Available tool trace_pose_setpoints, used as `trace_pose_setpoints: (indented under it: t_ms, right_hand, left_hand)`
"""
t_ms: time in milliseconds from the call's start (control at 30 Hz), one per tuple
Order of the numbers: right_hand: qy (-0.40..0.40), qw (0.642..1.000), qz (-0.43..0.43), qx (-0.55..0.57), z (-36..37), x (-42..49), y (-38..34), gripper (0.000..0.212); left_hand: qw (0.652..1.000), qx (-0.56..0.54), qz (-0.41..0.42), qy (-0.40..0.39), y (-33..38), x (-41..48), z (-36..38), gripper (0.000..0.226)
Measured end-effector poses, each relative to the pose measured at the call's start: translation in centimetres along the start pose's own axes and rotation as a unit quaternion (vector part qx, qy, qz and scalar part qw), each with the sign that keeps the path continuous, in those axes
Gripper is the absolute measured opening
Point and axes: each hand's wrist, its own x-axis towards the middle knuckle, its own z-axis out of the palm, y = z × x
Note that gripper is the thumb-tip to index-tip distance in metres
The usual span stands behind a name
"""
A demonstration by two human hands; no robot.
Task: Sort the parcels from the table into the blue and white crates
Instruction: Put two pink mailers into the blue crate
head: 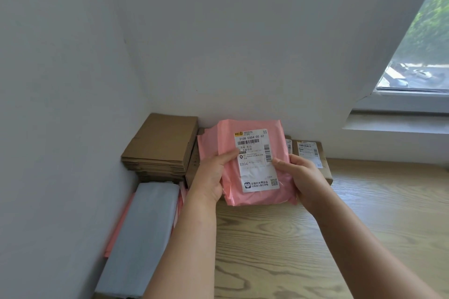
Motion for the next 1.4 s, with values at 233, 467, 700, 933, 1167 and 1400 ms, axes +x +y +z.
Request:
trace_pose_setpoints:
  t_ms: [233, 467, 700, 933, 1167, 1400]
  right_hand:
    - [0.022, 1.0, 0.015, 0.01, -0.7, -0.3, 0.0, 0.021]
    - [0.039, 0.998, 0.012, 0.044, -1.1, -0.2, -0.1, 0.023]
    - [0.075, 0.996, 0.043, -0.01, -1.9, -0.3, 0.7, 0.021]
    - [0.112, 0.981, 0.153, -0.044, -3.8, 0.3, 5.8, 0.017]
    - [0.136, 0.943, 0.266, -0.148, -6.1, 1.2, 14.9, 0.014]
    - [0.126, 0.904, 0.311, -0.265, -7.2, 2.3, 17.7, 0.03]
  left_hand:
    - [1.0, 0.017, -0.001, -0.017, -0.6, 0.0, 0.4, 0.025]
    - [1.0, 0.009, 0.0, -0.03, -0.7, -0.2, 1.1, 0.019]
    - [0.994, 0.108, 0.021, 0.012, -2.0, 0.0, 1.5, 0.016]
    - [0.958, 0.283, -0.035, 0.034, -7.7, 1.2, 0.5, 0.019]
    - [0.872, 0.474, -0.068, 0.107, -13.0, 1.7, -1.8, 0.034]
    - [0.861, 0.488, -0.011, 0.141, -10.5, 1.9, -2.9, 0.041]
